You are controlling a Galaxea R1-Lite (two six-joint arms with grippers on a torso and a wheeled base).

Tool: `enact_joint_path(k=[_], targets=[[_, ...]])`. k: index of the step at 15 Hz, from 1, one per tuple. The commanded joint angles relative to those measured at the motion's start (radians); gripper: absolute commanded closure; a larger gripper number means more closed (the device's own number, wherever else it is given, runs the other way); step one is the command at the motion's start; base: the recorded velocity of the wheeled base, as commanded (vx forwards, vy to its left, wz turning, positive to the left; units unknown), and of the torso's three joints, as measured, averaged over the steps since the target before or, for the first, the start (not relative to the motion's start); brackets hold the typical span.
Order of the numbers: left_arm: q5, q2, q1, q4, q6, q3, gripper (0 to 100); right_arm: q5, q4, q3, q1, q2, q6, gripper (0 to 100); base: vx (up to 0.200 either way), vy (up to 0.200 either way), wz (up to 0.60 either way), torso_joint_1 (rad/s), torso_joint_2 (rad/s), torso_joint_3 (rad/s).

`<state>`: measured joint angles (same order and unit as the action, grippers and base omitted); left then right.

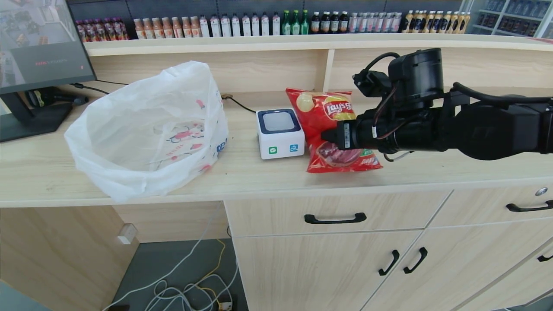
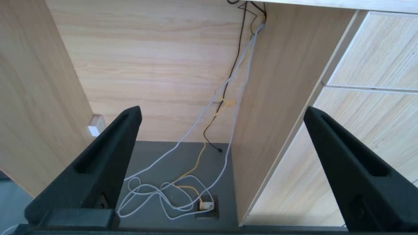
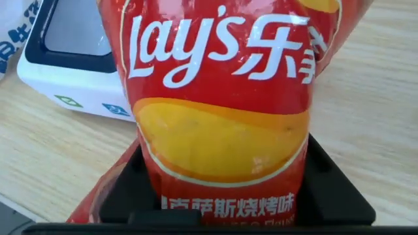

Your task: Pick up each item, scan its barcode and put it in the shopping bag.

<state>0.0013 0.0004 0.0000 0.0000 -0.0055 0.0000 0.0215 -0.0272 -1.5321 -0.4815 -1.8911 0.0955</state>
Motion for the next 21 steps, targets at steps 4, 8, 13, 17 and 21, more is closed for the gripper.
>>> enact_joint_path(k=[4, 8, 13, 17, 21], targets=[[0.000, 0.000, 0.000, 0.000, -0.001, 0.000, 0, -0.002, 0.058, 0.107, 0.006, 0.139, -0.016, 100, 0.000, 0.000, 0.00, 0.000, 0.00, 0.000], [0.000, 0.000, 0.000, 0.000, -0.001, 0.000, 0, -0.017, 0.142, 0.251, 0.003, 0.276, -0.074, 100, 0.000, 0.000, 0.00, 0.000, 0.00, 0.000], [0.000, 0.000, 0.000, 0.000, -0.001, 0.000, 0, -0.066, 0.181, 0.336, -0.019, 0.431, -0.080, 100, 0.000, 0.000, 0.00, 0.000, 0.00, 0.000], [0.000, 0.000, 0.000, 0.000, -0.001, 0.000, 0, -0.123, 0.188, 0.506, -0.029, 0.606, -0.076, 100, 0.000, 0.000, 0.00, 0.000, 0.00, 0.000], [0.000, 0.000, 0.000, 0.000, -0.001, 0.000, 0, -0.138, 0.228, 0.633, -0.094, 0.710, 0.003, 100, 0.000, 0.000, 0.00, 0.000, 0.00, 0.000]])
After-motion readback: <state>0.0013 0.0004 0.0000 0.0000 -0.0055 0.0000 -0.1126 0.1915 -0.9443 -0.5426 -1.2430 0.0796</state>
